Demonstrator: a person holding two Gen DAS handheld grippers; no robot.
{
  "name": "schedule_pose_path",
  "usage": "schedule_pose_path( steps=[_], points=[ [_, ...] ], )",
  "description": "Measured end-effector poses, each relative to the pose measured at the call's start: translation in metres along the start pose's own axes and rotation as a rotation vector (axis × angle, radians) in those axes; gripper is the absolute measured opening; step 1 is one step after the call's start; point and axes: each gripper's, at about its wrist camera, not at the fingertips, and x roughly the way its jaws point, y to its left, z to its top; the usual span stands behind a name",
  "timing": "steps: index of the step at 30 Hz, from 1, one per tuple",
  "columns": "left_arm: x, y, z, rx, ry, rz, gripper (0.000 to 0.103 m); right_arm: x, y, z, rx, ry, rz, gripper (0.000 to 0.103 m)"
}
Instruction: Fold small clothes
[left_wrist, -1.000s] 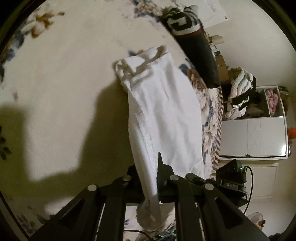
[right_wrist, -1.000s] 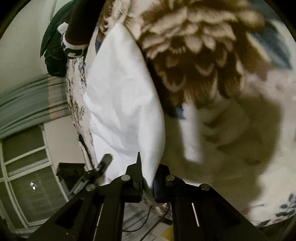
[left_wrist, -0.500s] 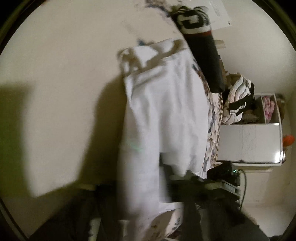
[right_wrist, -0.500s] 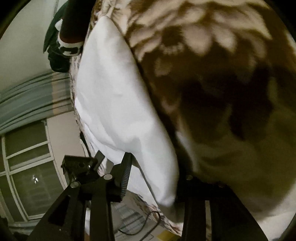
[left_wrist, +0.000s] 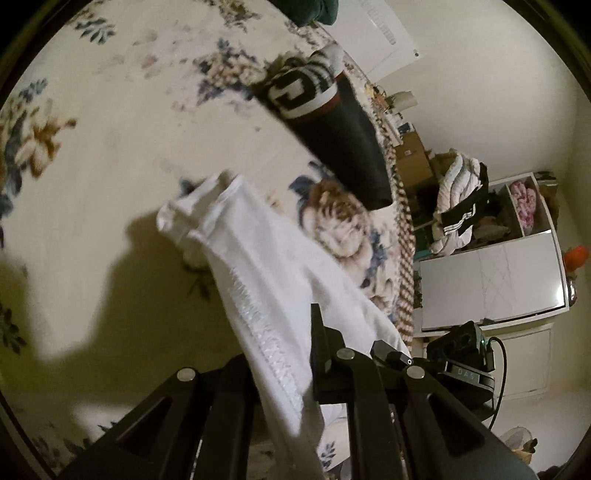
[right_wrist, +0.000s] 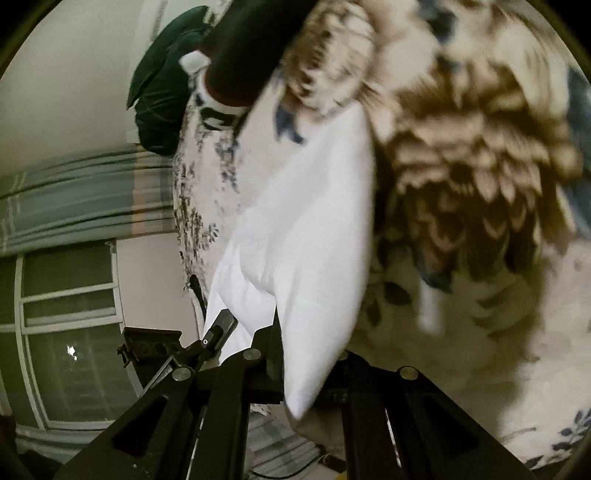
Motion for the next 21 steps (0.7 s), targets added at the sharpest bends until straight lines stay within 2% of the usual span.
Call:
schedule_pose_path(
  steps=[4,5,11,14,18,21],
  points=[
    [-0.006,-0.022,0.021,0.017,-0.018,-0.019,0.006,-0.011,0.031,0.011,-0.029,-0.019,0.013,0.008],
    [-0.007,-0.027,0.028,0.021,-0.023,-0.025,0.006,-0.014,0.055,0.02,-0.05,-0.032,0.015,0.008],
    [-0.012,-0.074,0.084,0.08,-0.064,-0.067,0.006,-0.034,0.103,0.049,-0.106,-0.074,0.03,0.008],
    [-0.012,-0.104,0.123,0.126,-0.099,-0.092,0.006,-0.046,0.138,0.078,-0.148,-0.114,0.041,0.008],
    [-0.005,-0.154,0.191,0.194,-0.154,-0.12,0.006,-0.063,0.185,0.123,-0.194,-0.177,0.073,0.008],
    [0.006,-0.187,0.24,0.249,-0.184,-0.134,0.006,-0.073,0.231,0.171,-0.252,-0.232,0.098,0.008]
  ],
)
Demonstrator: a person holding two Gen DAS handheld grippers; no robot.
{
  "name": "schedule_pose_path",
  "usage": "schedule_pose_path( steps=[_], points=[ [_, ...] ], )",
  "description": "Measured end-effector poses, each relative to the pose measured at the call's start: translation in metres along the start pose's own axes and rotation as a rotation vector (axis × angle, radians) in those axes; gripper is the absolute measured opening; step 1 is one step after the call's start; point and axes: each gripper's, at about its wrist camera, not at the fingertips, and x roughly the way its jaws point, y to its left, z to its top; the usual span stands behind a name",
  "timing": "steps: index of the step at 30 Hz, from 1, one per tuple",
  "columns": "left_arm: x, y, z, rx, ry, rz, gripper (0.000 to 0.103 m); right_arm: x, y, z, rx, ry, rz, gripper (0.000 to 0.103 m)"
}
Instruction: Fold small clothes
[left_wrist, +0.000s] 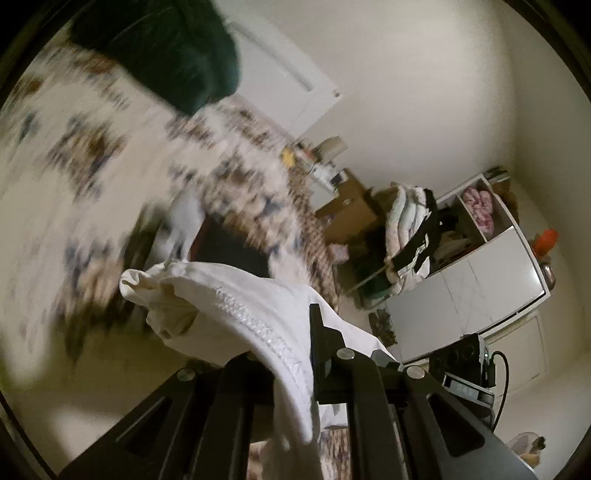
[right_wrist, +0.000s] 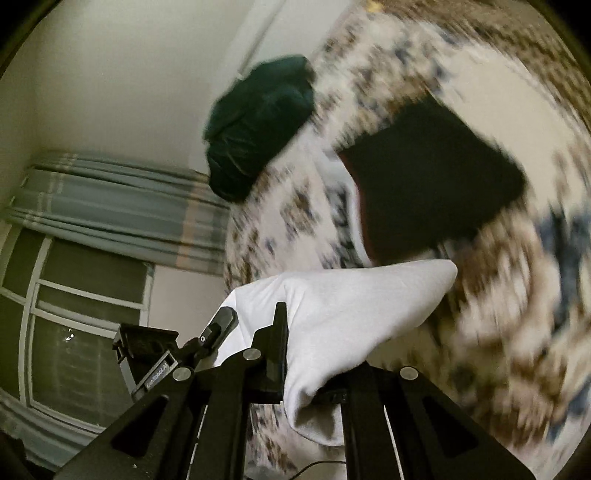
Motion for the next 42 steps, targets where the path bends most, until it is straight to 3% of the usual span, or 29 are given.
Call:
schedule_pose_path(
  steps=[6,9,11,14,15,16,20,25,29,30,32,33,34,35,36,37,42],
  points=[
    [0.069,-0.015,0.087,0.099,-0.031,-0.016,0.006,0.016,0.038,0.117,-0.084,-0.101,0.019,0.008],
    [0.109,0.007,0.096,0.106,-0.008,0.011,0.006,0.035,0.032,0.169,-0.108,-0.144,0.011,0.008],
    [0.137,0.036,0.08,0.079,0.037,0.05,0.006,0.053,0.013,0.187,-0.092,-0.139,-0.005,0.008],
    [0.166,0.079,0.04,0.037,0.128,0.124,0.006,0.085,-0.036,0.189,-0.042,-0.086,-0.064,0.008],
    [0.173,0.094,0.022,0.025,0.168,0.156,0.006,0.106,-0.074,0.178,-0.002,-0.034,-0.126,0.008],
    [0.177,0.105,0.004,0.02,0.199,0.184,0.006,0.106,-0.074,0.178,-0.002,-0.034,-0.126,0.008],
    [0.171,0.121,-0.03,0.0,0.242,0.218,0.007,0.135,-0.139,0.145,0.058,0.073,-0.21,0.008],
    [0.158,0.115,-0.037,0.014,0.24,0.25,0.011,0.136,-0.144,0.14,0.053,0.081,-0.213,0.008],
    [0.158,0.103,-0.031,0.052,0.259,0.334,0.013,0.14,-0.134,0.147,0.015,0.109,-0.279,0.01],
    [0.155,0.094,-0.031,0.091,0.255,0.388,0.018,0.141,-0.132,0.145,0.01,0.12,-0.306,0.014],
    [0.145,0.075,-0.033,0.186,0.225,0.518,0.039,0.138,-0.119,0.141,-0.059,0.107,-0.417,0.035],
    [0.141,0.068,-0.034,0.219,0.213,0.565,0.062,0.131,-0.102,0.134,-0.147,0.081,-0.542,0.052],
    [0.137,0.062,-0.036,0.247,0.201,0.616,0.085,0.131,-0.102,0.134,-0.147,0.081,-0.542,0.067],
    [0.131,0.054,-0.037,0.279,0.183,0.68,0.089,0.128,-0.093,0.129,-0.191,0.065,-0.618,0.077],
    [0.128,0.05,-0.037,0.295,0.174,0.7,0.089,0.125,-0.086,0.124,-0.226,0.051,-0.682,0.094],
    [0.121,0.043,-0.039,0.306,0.166,0.716,0.09,0.122,-0.08,0.119,-0.247,0.04,-0.727,0.102],
    [0.095,0.024,-0.046,0.321,0.154,0.761,0.09,0.1,-0.044,0.094,-0.367,-0.058,-0.92,0.103]
  ],
)
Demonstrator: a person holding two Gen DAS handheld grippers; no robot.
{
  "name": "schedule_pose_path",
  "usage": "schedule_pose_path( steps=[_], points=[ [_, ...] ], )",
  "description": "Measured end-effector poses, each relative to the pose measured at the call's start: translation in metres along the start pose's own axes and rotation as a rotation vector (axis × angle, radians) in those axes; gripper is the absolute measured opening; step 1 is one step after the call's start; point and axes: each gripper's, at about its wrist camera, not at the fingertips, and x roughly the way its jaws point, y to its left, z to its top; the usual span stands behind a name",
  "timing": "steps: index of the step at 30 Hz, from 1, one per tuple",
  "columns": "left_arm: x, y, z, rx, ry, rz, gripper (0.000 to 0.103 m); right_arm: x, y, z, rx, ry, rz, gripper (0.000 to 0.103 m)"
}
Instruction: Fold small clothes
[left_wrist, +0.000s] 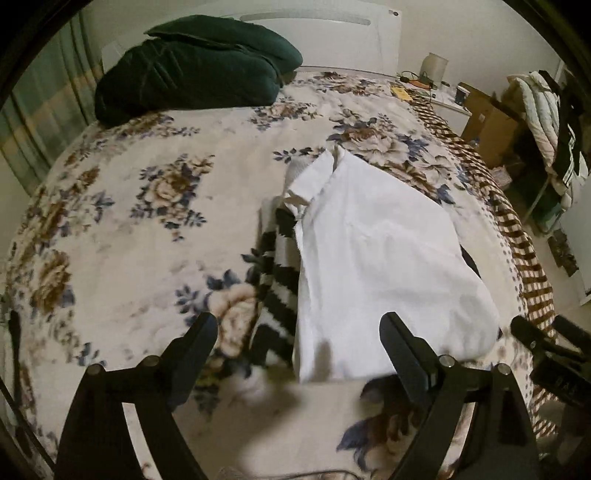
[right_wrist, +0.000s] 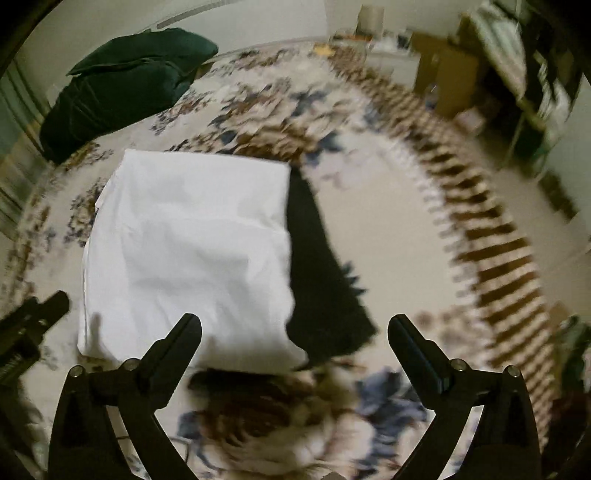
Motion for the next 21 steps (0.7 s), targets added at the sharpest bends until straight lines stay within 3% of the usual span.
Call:
schedule_pose_path(
  steps=[2,10,21],
  points=[
    [-0.013,0.001,-0.001,0.0,-0.006,0.004,0.09,-0.022,0.0,-0.004,0.001,-0.035,-0.043,0.103],
    [-0.093,-0.007,-0.009,-0.003,-0.051,0.028,0.09,-0.119,0.009,-0.016,-0.016,-0.11,-0.065,0.103],
    [-0.243,-0.017,-0.028,0.0,-0.144,0.026,0.09,-0.291,0.02,-0.047,-0.053,-0.229,-0.051,0.103]
  ],
)
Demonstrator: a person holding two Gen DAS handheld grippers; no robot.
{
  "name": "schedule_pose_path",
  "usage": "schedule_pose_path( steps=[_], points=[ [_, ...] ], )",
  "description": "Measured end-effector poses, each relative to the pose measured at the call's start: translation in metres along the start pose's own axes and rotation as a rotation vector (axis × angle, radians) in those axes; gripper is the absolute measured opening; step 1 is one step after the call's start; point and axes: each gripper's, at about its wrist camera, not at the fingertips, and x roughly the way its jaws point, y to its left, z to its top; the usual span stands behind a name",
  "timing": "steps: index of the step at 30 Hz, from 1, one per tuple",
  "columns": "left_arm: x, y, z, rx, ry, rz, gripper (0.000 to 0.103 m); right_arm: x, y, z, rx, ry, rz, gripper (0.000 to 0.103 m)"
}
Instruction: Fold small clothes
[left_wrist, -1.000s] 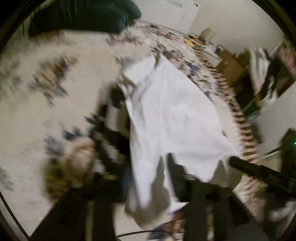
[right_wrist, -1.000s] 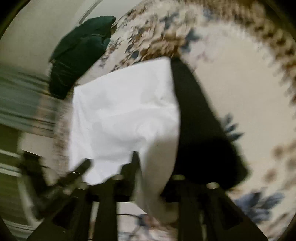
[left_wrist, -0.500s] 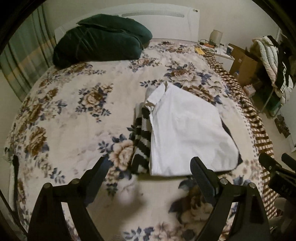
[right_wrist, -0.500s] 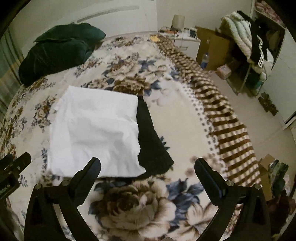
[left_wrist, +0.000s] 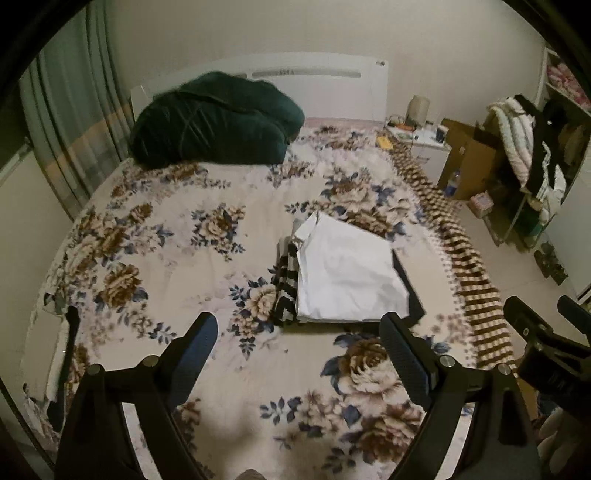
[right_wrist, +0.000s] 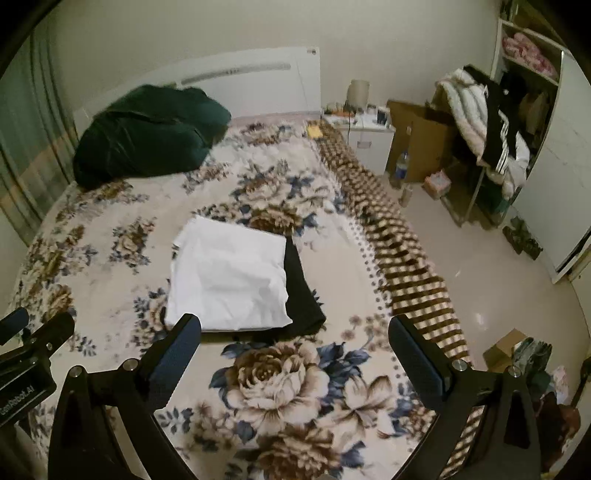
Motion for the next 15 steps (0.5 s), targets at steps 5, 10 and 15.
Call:
schedule_pose_path(
  steps=[5,10,15],
  points=[
    [-0.066,-0.003,-0.001,0.003,-0.04,0.005,0.09,-0.086,-0.007,-0.001,-0.005,-0.052,0.01,0.103],
    [-0.123,-0.004,-0.003,0.007,-0.094,0.014,0.09,-0.172,-0.02,-0.004,-0.007,-0.113,0.018,0.103],
    [-0.164,-0.009,-0.011,0.013,-0.129,0.01,0.09,-0.241,-0.026,-0.013,-0.014,-0.145,0.046,0.103]
  ],
)
